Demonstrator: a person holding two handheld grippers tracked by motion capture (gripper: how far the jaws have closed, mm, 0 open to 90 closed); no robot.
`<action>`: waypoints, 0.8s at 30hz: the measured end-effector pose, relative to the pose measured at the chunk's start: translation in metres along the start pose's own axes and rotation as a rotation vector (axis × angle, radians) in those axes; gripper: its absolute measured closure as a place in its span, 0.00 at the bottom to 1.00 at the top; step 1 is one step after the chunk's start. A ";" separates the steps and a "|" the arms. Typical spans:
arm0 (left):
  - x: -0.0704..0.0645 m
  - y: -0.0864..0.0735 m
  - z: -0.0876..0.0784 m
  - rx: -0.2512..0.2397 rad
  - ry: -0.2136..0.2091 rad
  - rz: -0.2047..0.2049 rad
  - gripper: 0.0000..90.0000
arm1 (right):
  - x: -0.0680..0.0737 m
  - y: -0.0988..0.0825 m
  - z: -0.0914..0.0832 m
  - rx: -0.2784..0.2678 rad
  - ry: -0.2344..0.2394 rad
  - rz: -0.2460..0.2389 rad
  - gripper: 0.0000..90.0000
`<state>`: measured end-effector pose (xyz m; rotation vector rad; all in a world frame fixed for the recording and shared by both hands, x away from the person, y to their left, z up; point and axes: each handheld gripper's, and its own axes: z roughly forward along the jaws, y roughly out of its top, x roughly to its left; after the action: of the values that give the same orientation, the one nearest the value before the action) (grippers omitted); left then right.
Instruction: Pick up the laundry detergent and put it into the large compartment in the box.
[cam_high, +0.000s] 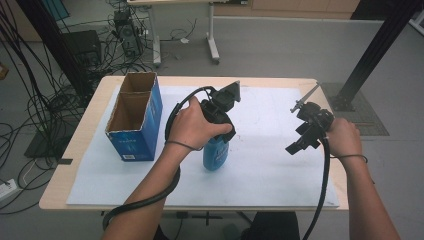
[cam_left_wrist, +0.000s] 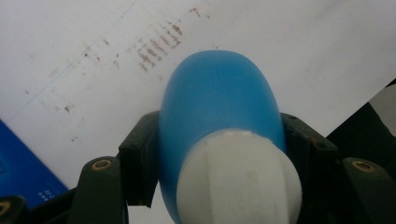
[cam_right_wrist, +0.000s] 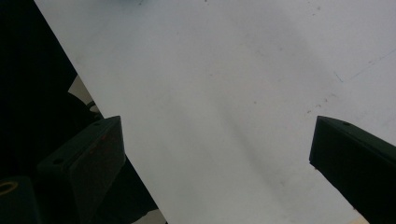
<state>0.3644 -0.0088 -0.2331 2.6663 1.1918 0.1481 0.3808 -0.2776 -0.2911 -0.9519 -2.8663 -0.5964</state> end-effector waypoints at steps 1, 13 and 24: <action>0.000 0.001 -0.003 0.001 0.000 0.001 0.42 | 0.000 0.000 0.000 0.002 -0.002 -0.001 0.04; -0.003 0.010 -0.045 -0.026 0.010 0.006 0.42 | 0.004 0.005 -0.002 0.012 -0.006 -0.010 0.04; -0.007 0.023 -0.089 -0.050 0.011 0.023 0.42 | 0.007 0.006 -0.007 0.011 -0.009 -0.009 0.04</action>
<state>0.3609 -0.0148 -0.1413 2.6402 1.1451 0.1948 0.3783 -0.2717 -0.2810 -0.9431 -2.8798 -0.5785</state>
